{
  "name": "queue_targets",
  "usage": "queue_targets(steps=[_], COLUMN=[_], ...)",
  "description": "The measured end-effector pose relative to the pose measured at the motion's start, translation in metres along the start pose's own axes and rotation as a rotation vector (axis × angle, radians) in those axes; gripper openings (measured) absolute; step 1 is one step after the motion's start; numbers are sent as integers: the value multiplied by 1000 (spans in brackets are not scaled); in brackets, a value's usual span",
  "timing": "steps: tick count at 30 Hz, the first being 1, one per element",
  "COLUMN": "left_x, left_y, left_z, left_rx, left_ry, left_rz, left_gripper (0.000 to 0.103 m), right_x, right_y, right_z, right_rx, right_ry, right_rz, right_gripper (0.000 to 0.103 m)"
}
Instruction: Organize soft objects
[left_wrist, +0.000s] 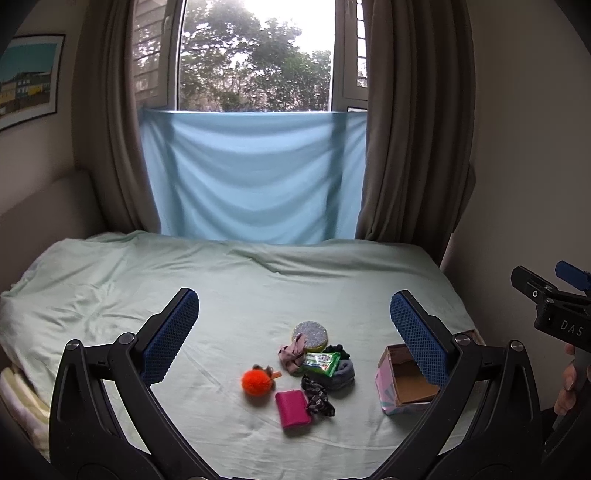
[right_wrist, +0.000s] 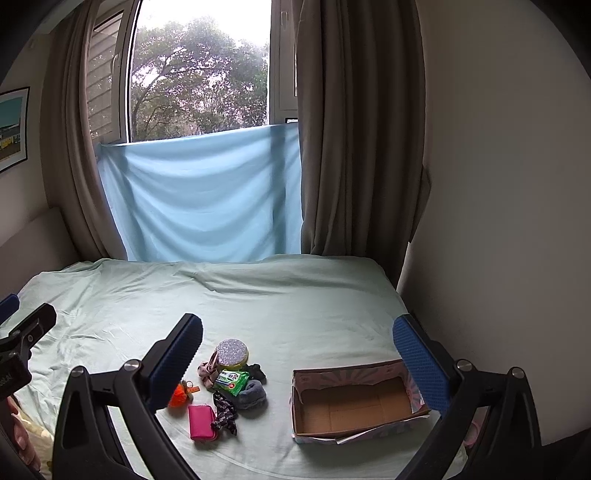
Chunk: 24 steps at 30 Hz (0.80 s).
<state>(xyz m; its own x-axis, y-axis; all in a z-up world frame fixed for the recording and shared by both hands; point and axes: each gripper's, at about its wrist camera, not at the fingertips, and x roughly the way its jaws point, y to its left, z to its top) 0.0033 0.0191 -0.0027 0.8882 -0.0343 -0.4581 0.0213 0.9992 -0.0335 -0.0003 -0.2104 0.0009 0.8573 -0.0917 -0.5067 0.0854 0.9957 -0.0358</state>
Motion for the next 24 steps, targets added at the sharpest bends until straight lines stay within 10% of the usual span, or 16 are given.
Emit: queue_targets(steps=[24], left_x=[13], left_y=[5], left_z=[2], left_rx=[-5], left_ry=[37], left_rz=[10], left_gripper=[103], right_x=[6], right_y=[-1], right_z=[3], right_rx=[4], right_ry=[-3], right_rz=[12], right_gripper=[103])
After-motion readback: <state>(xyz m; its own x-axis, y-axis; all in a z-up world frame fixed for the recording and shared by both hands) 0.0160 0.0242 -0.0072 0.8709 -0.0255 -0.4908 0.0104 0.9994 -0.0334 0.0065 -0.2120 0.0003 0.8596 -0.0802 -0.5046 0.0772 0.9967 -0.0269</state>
